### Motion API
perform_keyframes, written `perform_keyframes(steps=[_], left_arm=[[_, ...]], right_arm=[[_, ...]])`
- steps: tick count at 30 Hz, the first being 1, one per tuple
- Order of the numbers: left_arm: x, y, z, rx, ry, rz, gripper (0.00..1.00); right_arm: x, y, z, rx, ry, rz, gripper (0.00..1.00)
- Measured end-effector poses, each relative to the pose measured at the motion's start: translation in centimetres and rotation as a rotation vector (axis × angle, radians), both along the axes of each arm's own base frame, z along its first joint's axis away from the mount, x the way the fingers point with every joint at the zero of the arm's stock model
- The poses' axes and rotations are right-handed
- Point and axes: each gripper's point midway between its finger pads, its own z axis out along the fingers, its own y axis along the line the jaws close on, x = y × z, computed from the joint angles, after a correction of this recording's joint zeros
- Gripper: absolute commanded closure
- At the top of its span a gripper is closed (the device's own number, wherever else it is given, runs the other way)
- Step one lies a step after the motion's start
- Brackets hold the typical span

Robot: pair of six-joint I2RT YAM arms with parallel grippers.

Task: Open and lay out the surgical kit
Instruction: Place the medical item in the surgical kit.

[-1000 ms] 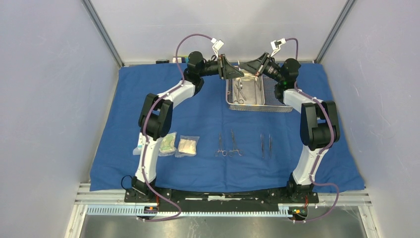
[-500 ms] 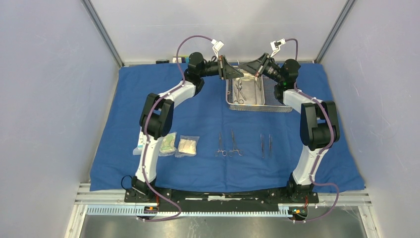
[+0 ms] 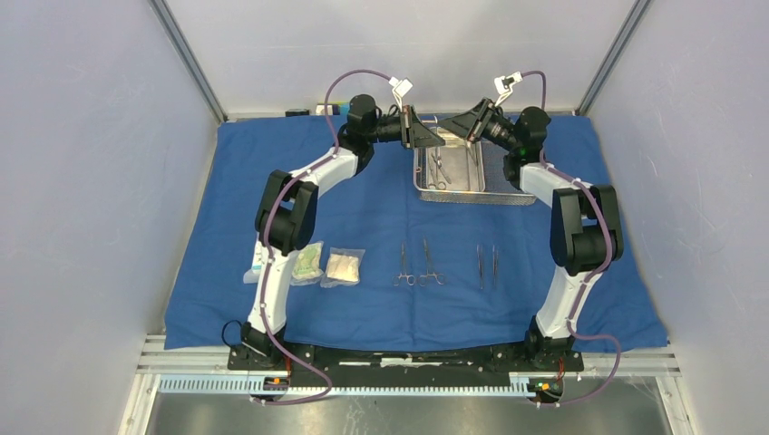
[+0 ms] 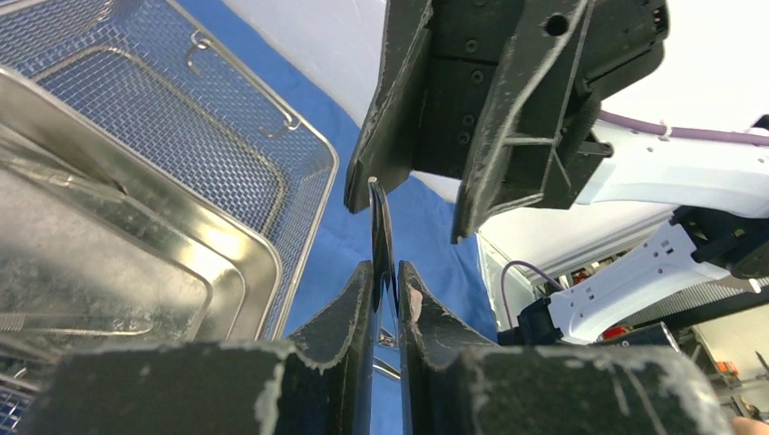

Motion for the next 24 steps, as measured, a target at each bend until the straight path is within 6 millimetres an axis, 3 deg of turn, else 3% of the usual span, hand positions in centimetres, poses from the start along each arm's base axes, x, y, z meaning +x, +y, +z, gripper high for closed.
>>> perform_keyframes(steps=[8,13,18,24], left_arm=[[0.5,0.8,-0.9,0.115,0.028,0.091,0.98],[0.2,3.4,-1.2,0.288,0.056,0.255,0.98],[-3.1,8.2,-2.7,0.517,0.079,0.446,0.98],[-9.3,10.4,-5.5,0.727,0.073,0.520,0.98]], right_arm=[[0.8,-2.1,-0.6,-0.089,-0.026,-0.049,0.51],[1.1,-4.5,-0.3,-0.178,-0.062,-0.104,0.52],[0.6,-6.4,-0.5,-0.278,-0.083,-0.136,0.52],[-1.1,-7.7,-0.8,-0.372,-0.107,-0.154,0.52]])
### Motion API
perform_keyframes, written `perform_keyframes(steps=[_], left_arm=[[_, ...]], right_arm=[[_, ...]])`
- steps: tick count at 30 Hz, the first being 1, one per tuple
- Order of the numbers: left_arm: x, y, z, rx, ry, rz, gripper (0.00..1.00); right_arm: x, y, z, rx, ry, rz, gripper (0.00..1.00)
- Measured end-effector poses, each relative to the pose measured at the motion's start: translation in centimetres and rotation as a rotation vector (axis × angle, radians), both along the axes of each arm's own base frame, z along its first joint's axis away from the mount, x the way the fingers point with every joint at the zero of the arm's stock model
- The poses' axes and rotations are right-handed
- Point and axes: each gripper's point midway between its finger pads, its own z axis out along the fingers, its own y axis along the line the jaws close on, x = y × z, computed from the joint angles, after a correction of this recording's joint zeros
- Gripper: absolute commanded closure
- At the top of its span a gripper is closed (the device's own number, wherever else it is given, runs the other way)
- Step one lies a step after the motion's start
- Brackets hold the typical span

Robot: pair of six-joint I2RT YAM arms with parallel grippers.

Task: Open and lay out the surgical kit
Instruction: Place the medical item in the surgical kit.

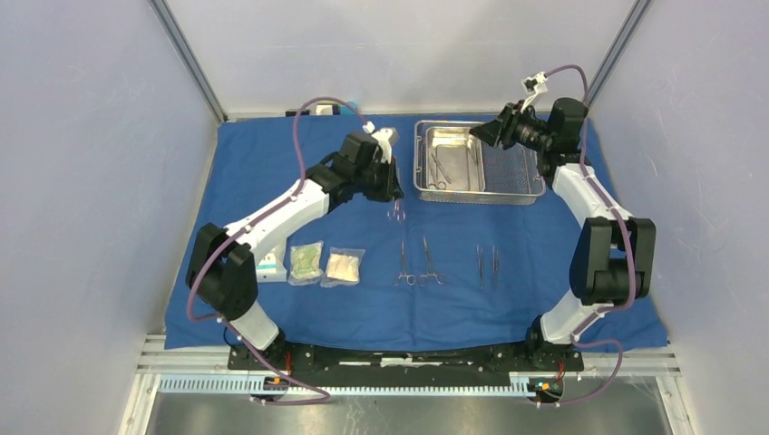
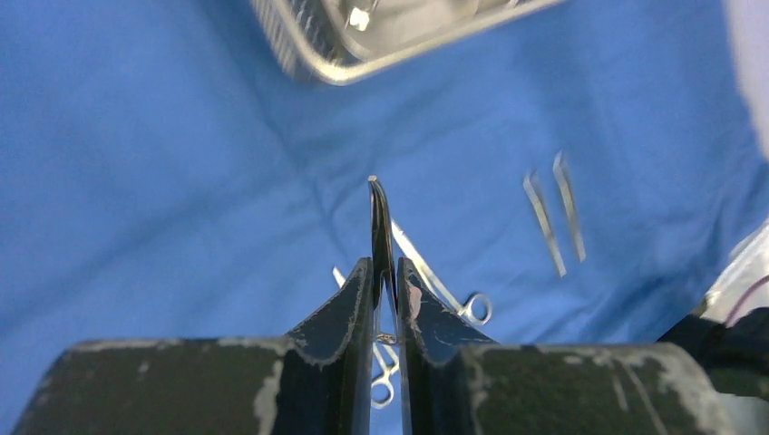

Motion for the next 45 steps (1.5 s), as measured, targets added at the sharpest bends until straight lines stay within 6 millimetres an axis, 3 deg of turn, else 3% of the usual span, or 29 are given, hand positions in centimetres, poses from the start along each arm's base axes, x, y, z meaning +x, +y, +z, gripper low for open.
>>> perform_keyframes(steps=[6,10,17,22,27,37,45], left_arm=[[-3.5,3.4,-6.0,0.169,0.108,0.068,0.98],[-5.8,5.3,-8.2,0.227,0.188,0.109,0.98],[-9.1,4.9,-9.4,0.271,0.280,0.098,0.98],[-10.9,3.7,-9.8,0.276,0.312,0.091,0.98],[-11.2,3.9,-10.6,0.295,0.341,0.121,0.98],[-12.4,4.6,-14.5,0.386,0.446,0.148,0.96],[-12.6,5.2,-15.1,0.406,0.468,0.196,0.92]], right_arm=[[-2.9,-1.0,-1.6,-0.123,0.013,-0.007,0.52],[-4.8,-1.7,-2.8,-0.217,0.018,-0.011,0.52],[-7.8,-3.5,-5.6,-0.370,0.025,-0.054,0.52],[-8.9,-4.2,-6.1,-0.427,0.016,-0.076,0.53],[-9.3,-4.4,-6.2,-0.436,0.006,-0.084,0.53],[-9.8,-4.4,-7.2,-0.410,0.025,-0.087,0.54],[-10.2,-4.3,-6.0,-0.378,-0.008,-0.093,0.54]])
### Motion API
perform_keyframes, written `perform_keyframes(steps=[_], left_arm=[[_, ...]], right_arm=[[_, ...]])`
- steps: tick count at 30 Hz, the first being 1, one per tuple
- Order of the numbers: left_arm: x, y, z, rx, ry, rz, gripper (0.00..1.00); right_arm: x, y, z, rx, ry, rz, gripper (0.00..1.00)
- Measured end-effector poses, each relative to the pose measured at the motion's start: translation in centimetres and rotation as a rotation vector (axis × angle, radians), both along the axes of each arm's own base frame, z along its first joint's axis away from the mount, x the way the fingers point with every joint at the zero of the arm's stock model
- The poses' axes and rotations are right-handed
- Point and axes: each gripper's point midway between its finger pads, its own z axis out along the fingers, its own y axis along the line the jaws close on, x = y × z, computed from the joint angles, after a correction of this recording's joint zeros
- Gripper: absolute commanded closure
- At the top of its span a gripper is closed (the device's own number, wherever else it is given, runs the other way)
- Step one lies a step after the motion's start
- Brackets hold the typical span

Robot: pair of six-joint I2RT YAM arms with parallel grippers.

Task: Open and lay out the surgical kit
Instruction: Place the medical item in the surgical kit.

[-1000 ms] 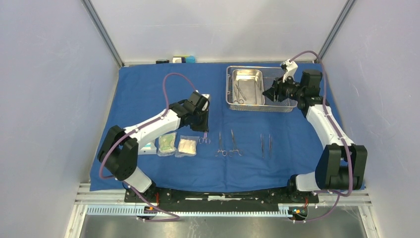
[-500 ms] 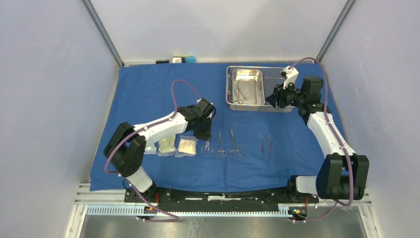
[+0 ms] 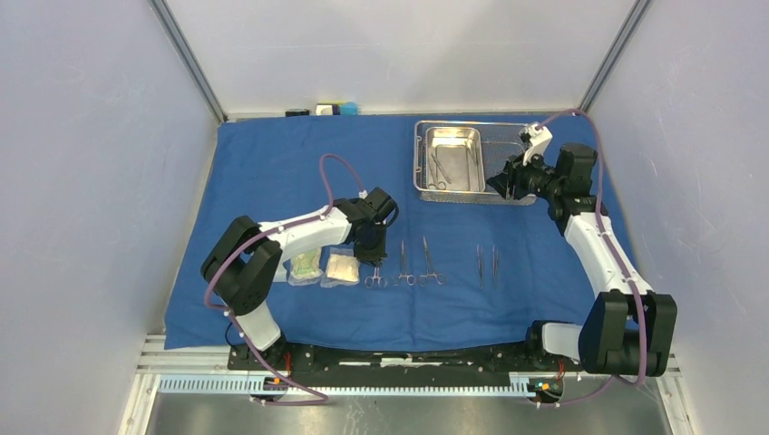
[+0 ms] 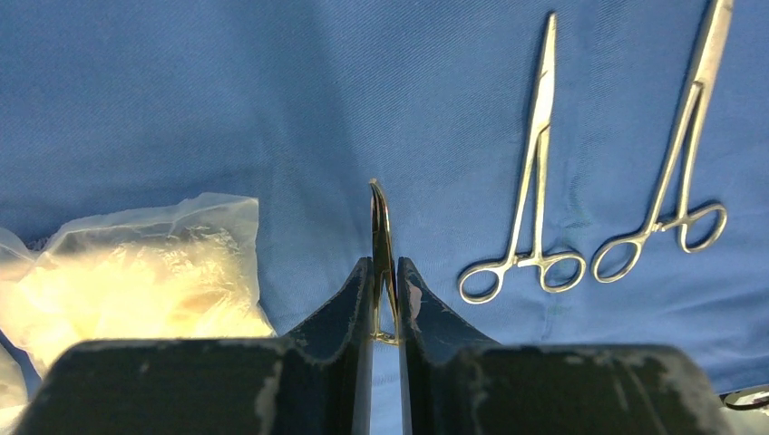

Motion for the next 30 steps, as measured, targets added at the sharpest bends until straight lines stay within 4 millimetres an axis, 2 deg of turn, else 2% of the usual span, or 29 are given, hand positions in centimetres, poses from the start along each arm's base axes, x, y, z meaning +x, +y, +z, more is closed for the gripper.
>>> perform_keyframes(steps=[8,13,27,30], left_arm=[[-0.4,0.3,-1.1,0.018,0.027,0.014,0.91],[-0.4,0.3,-1.6,0.026,0.037,0.018,0.87],[-0.4,0.0,-1.6,0.033,0.063,0.031,0.79],[-0.4,-0.1,-1.7,0.033,0.067,0.031,0.75]], right_arm=[[-0.3,-0.1,0.1,0.028,-0.006,-0.003,0.55],[-0.4,0.1,0.2,0.042,-0.005,-0.002,0.55],[-0.7,-0.1,0.2,0.063,0.003,-0.004,0.55],[-0.7,0.0,0.3,0.065,-0.002,-0.001,0.55]])
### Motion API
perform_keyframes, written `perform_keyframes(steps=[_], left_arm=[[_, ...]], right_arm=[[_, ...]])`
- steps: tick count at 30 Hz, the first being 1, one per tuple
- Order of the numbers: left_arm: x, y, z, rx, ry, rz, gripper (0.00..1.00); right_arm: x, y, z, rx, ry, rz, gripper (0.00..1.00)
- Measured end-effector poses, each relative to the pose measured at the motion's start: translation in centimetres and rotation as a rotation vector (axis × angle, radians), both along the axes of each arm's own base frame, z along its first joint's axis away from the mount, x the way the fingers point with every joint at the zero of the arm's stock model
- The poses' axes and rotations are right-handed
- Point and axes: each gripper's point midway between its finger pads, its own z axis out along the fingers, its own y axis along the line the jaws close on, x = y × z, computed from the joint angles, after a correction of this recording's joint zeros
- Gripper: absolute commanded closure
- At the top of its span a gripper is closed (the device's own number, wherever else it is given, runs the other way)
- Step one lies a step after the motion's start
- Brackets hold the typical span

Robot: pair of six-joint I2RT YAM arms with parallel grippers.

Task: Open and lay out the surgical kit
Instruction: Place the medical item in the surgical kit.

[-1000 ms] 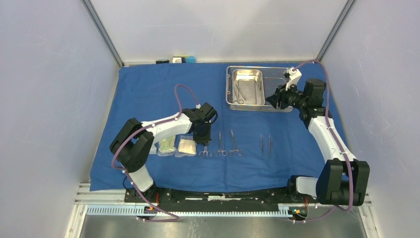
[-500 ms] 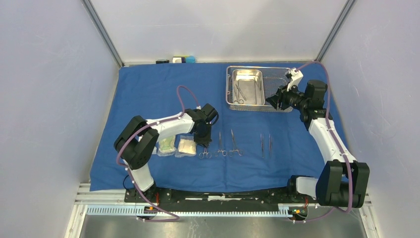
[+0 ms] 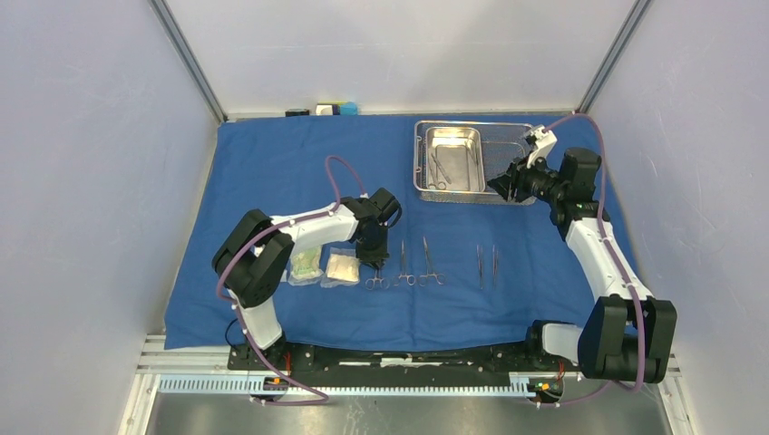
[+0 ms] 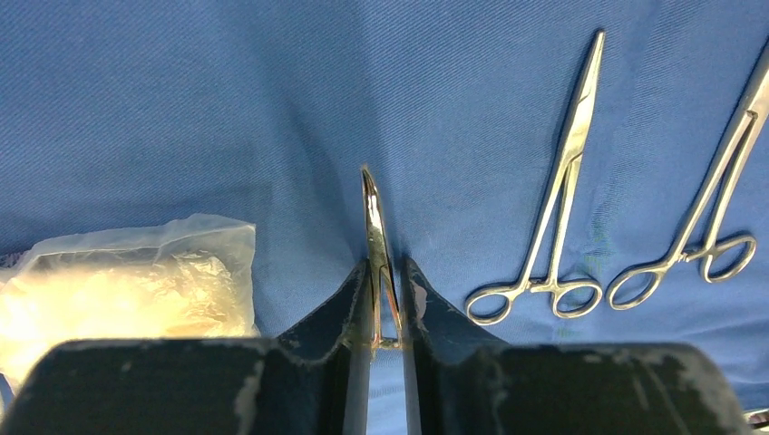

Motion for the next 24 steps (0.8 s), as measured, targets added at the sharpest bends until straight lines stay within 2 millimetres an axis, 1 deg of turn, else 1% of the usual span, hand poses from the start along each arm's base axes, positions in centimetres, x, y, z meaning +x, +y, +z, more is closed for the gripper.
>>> perform_keyframes(steps=[12,18,24], left_arm=[[-0.05,-0.30,0.06,-0.013,0.008,-0.002,0.69],[-0.01,-0.35,0.09,-0.014,0.008,-0.002,0.71],[0.10,-0.28,0.10,-0.013,0.010,0.002,0.72]], right_arm=[[-0.30,-0.08,0.18,0.006,-0.010,-0.002,0.55],[-0.40,-0.10,0.39,0.005,-0.018,-0.002,0.55],[-0.61,-0.21,0.14,0.006,-0.015,-0.006,0.55]])
